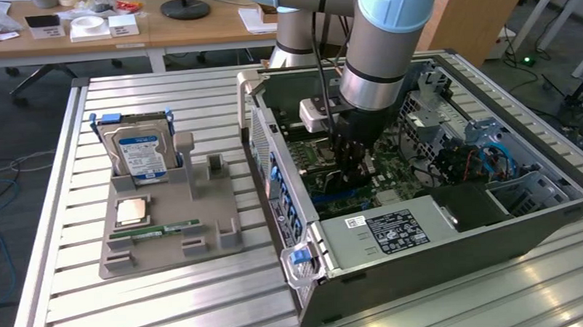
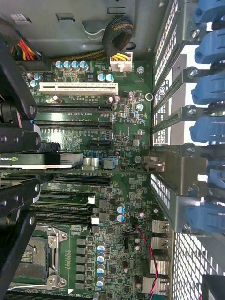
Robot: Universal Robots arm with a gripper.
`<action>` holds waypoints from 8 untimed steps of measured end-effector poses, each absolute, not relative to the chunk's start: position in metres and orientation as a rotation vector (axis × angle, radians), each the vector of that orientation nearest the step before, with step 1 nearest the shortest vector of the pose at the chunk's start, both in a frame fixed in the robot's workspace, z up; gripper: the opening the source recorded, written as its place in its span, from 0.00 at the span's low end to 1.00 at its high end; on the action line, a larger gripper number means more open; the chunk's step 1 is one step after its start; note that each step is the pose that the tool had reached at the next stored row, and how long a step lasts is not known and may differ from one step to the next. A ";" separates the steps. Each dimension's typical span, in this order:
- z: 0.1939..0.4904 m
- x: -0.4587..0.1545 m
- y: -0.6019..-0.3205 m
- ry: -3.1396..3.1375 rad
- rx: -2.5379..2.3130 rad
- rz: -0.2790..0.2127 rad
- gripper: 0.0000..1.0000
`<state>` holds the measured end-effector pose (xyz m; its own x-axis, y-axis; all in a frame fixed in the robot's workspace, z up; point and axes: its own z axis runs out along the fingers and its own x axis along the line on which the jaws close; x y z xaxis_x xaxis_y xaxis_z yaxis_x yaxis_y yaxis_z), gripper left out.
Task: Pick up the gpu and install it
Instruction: 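Insert the gpu into the slot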
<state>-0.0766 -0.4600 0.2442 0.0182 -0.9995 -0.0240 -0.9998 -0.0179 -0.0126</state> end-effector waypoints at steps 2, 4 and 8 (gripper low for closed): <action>0.244 -0.077 -0.460 2.183 -2.223 0.013 0.26; 0.244 -0.077 -0.460 2.183 -2.223 0.013 0.26; 0.244 -0.077 -0.460 2.183 -2.223 0.013 0.26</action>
